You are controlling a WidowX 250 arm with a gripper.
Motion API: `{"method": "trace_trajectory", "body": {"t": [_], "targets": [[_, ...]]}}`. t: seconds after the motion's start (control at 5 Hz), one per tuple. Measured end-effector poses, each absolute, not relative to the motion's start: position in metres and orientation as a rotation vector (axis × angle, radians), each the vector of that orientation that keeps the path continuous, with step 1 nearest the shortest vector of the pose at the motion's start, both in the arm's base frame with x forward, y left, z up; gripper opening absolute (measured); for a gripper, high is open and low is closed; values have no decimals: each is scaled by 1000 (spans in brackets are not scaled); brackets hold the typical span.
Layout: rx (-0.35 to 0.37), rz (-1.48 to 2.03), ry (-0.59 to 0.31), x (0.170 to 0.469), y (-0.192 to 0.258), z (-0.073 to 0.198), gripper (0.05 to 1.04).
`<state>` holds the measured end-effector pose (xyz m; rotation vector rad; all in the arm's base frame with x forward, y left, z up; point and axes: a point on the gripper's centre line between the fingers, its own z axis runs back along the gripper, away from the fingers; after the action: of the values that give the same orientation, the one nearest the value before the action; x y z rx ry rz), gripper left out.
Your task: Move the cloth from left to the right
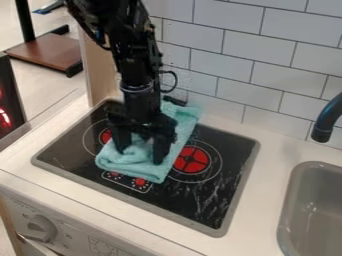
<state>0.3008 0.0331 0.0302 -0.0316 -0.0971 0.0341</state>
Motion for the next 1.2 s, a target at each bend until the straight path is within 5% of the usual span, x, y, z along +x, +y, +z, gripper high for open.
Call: {"method": "trace_trajectory", "body": {"t": [0.6, 1.2], "targets": [[-13, 22, -97, 294, 23, 22, 1000], [-25, -104, -98, 275, -44, 22, 1000]]}}
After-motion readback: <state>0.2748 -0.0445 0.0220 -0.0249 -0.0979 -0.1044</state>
